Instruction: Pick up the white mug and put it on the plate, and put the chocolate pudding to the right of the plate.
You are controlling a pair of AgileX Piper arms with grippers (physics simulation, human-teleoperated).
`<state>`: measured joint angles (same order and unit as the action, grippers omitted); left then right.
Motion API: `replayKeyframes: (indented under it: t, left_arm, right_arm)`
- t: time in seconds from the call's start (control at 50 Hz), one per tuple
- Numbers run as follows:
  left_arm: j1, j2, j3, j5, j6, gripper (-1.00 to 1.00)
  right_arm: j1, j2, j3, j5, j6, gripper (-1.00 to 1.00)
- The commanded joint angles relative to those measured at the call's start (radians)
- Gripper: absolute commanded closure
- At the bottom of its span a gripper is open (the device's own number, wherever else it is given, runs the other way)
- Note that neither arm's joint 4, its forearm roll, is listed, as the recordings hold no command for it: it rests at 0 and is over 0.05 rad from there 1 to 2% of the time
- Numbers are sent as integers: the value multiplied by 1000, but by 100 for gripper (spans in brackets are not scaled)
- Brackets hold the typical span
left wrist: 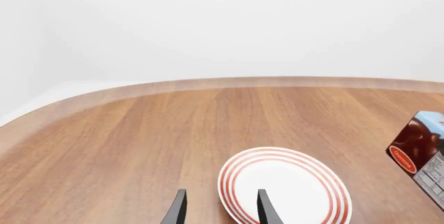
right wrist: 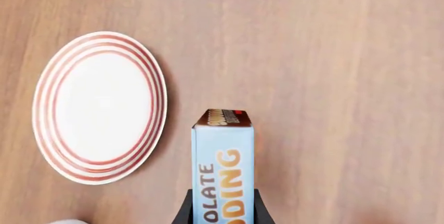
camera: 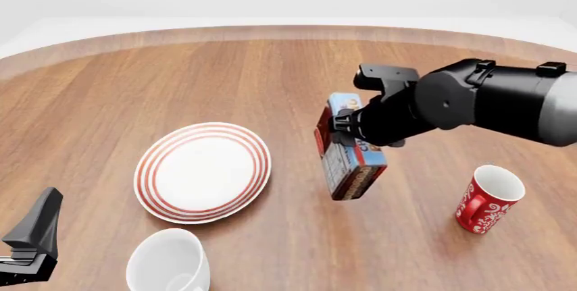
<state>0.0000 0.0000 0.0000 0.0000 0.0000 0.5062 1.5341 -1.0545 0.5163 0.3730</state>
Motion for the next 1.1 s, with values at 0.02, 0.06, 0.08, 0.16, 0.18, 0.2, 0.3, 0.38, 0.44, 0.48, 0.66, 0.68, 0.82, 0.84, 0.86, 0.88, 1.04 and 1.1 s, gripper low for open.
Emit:
replayKeyframes:
  t: [0.02, 0.06, 0.08, 0.16, 0.18, 0.2, 0.3, 0.38, 0.44, 0.48, 0.66, 0.68, 0.82, 0.84, 0.86, 0.88, 1.04, 1.1]
  left_arm:
    - [0, 0, 0, 0, 0, -100]
    - [0, 0, 0, 0, 0, -100]
    - [0, 0, 0, 0, 0, -100]
    - [0, 0, 0, 0, 0, -100]
    - [0, 0, 0, 0, 0, -100]
    - [0, 0, 0, 0, 0, -100]
    - [0, 0, 0, 0, 0, -100]
    - [0, 0, 0, 0, 0, -100]
    - [0, 0, 0, 0, 0, -100]
    - [0, 0, 0, 0, 0, -100]
    - [0, 0, 0, 0, 0, -100]
    - [0, 0, 0, 0, 0, -100]
    - [0, 0, 0, 0, 0, -100]
    - [0, 0, 0, 0, 0, -100]
    - [0, 0, 0, 0, 0, -100]
    - [0, 0, 0, 0, 0, -100]
    - [0, 0, 0, 0, 0, -100]
    - [0, 0, 0, 0, 0, -100]
  right_arm:
    - [5, 47, -11, -28, 21, 100]
    - [3, 57, -19, -29, 18, 100]
    - [1, 61, -23, -31, 16, 100]
    - [-2, 74, -24, -39, 17, 100]
    - [-2, 77, -24, -42, 18, 100]
    - [-5, 82, -25, -46, 15, 100]
    - [-15, 109, -39, -57, 11, 100]
    - [-17, 129, -47, -65, 6, 100]
    - [-15, 141, -54, -69, 7, 100]
    - [-13, 146, -56, -70, 10, 100]
    - [-7, 181, -72, -78, 9, 100]
    - [-7, 185, -74, -79, 8, 100]
    - [-1, 210, -77, -87, 16, 100]
    - [2, 212, -79, -87, 17, 100]
    - [2, 216, -80, -88, 15, 100]
    - [1, 220, -81, -88, 14, 100]
    - [-7, 238, -84, -89, 0, 100]
    - [-9, 243, -89, -88, 1, 100]
